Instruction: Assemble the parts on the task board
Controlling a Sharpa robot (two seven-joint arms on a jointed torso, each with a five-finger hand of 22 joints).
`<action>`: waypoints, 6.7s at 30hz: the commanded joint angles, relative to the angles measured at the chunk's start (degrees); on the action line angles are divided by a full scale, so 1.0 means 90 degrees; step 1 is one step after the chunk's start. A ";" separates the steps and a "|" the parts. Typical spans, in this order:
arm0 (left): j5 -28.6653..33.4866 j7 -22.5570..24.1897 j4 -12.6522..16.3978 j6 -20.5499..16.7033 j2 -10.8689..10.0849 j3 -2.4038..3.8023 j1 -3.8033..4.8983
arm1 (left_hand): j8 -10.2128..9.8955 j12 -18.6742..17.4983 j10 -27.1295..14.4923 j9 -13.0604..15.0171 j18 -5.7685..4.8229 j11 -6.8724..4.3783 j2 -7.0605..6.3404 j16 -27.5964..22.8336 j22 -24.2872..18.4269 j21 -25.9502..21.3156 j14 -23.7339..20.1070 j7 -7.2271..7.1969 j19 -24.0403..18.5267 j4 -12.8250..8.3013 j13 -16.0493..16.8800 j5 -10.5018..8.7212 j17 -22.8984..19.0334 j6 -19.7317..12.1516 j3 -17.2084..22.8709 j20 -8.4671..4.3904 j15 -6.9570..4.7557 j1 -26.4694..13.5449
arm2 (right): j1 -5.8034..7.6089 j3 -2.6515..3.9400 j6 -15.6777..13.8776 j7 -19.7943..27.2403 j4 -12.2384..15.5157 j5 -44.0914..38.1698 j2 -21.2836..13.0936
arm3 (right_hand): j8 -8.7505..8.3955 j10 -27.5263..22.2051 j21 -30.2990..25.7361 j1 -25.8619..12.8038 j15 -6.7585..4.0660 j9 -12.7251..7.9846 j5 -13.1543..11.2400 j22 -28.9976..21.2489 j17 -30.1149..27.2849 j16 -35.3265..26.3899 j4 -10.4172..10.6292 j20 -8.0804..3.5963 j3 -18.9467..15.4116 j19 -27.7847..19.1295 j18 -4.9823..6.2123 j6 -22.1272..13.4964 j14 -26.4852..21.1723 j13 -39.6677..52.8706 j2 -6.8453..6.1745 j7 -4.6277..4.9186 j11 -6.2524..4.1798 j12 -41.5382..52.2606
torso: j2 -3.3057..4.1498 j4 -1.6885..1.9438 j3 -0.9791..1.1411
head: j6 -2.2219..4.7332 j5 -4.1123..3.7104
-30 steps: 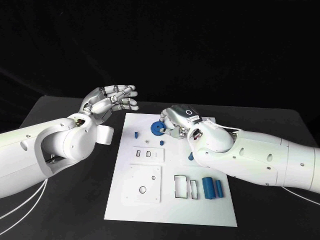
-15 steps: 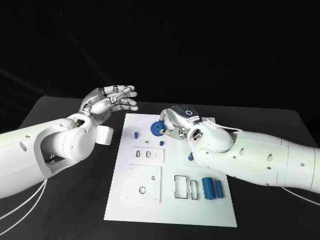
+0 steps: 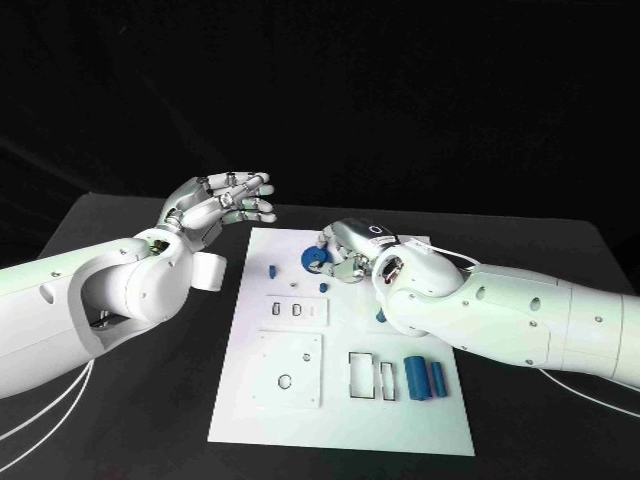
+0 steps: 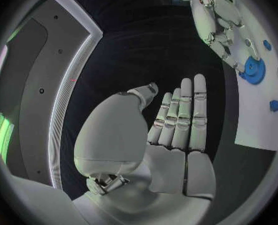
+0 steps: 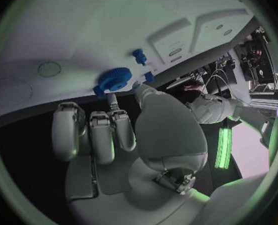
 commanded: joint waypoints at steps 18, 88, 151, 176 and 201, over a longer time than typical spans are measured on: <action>-0.0004 0.0032 -0.0004 0.0107 0.0009 0.0003 0.0006 | -0.0044 -0.0022 -0.0013 0.0005 0.0114 0.0018 -0.0012 0.0033 0.0006 0.0023 -0.0043 0.0216 -0.0047 0.0002 0.0009 0.0026 0.0005 -0.0039 0.0049 0.0001 0.0010 -0.0051 | 0.0014 0.0000 0.0043 0.0166 -0.0022 0.0353 -0.0032 | -0.0041 0.0072 0.0000 -0.0005 0.0009 -0.0014 -0.0001 0.0224 0.1461 -0.0002 0.0008 0.0024 0.0061 0.0007 -0.0106 0.0025 0.0614 0.0874 0.0073 -0.0017 0.0002 0.0020 | -0.0003 -0.0001 0.0002 | 0.0011 -0.0007; -0.0003 0.0079 -0.0319 0.0238 -0.0022 -0.0042 -0.0081 | -0.0041 -0.0021 -0.0011 0.0022 0.0104 0.0028 -0.0032 0.0007 0.0016 0.0045 -0.0197 0.0219 -0.0199 -0.0054 0.0013 0.0025 0.0048 -0.0041 0.0093 0.0026 0.0038 -0.0078 | -0.0234 0.0003 0.0588 0.2484 -0.0556 0.3225 -0.2140 | -0.0233 -0.0188 -0.0636 0.0866 0.0029 -0.0292 -0.0014 -0.0282 0.1130 -0.0131 -0.1382 0.0041 0.0230 -0.0371 0.0036 0.0398 0.0529 0.0627 -0.0386 0.0016 0.0027 -0.0240 | -0.0233 -0.0228 0.0163 | -0.0038 -0.0304; -0.0002 0.0039 -0.0359 0.0232 -0.0031 -0.0042 -0.0081 | -0.0046 -0.0025 -0.0019 0.0026 0.0108 0.0033 -0.0024 0.0017 0.0028 0.0071 -0.0210 0.0227 -0.0224 -0.0071 0.0012 0.0025 0.0068 -0.0053 0.0113 0.0033 0.0042 -0.0089 | -0.0115 0.0033 -0.0114 0.2100 0.0050 0.3057 -0.2180 | 0.0187 0.0072 -0.0302 0.0691 -0.0178 -0.0230 -0.0014 0.0137 0.1339 -0.0056 -0.1509 -0.0149 0.1206 -0.0089 -0.0057 0.1162 0.0585 0.0895 0.0095 -0.0244 -0.0210 -0.0012 | -0.0286 -0.0243 0.0149 | -0.0046 -0.0278; 0.0050 -0.0007 -0.0728 0.0256 0.0209 -0.0168 -0.0101 | -0.0042 -0.0021 -0.0011 0.0030 0.0108 0.0032 -0.0020 0.0020 0.0030 0.0078 -0.0214 0.0222 -0.0232 -0.0062 0.0014 0.0024 0.0074 -0.0046 0.0113 0.0037 0.0044 -0.0110 | -0.0125 -0.0016 -0.0049 0.0842 0.1198 0.1302 -0.0714 | 0.0268 0.0090 -0.0229 0.0576 -0.0201 -0.0190 -0.0019 0.0220 0.1338 -0.0056 -0.1528 -0.0169 0.1248 -0.0029 -0.0077 0.1225 0.0586 0.0909 0.0061 -0.0285 -0.0242 -0.0004 | -0.0539 -0.0232 0.0063 | -0.0250 0.0276; 0.0050 -0.0033 -0.0750 0.0272 0.0295 -0.0183 -0.0102 | -0.0038 -0.0016 -0.0003 0.0033 0.0109 0.0030 -0.0020 0.0022 0.0032 0.0083 -0.0218 0.0219 -0.0241 -0.0058 0.0016 0.0024 0.0079 -0.0040 0.0112 0.0040 0.0044 -0.0125 | -0.0698 -0.0032 0.0225 0.0108 0.0813 0.0437 0.0028 | 0.0303 0.0064 -0.0291 0.0475 -0.0217 -0.0169 -0.0024 0.0165 0.1298 -0.0071 -0.1543 -0.0185 0.1260 -0.0067 -0.0060 0.1217 0.0577 0.0874 -0.0013 -0.0297 -0.0255 -0.0041 | -0.0518 -0.0218 0.0072 | -0.0419 0.0714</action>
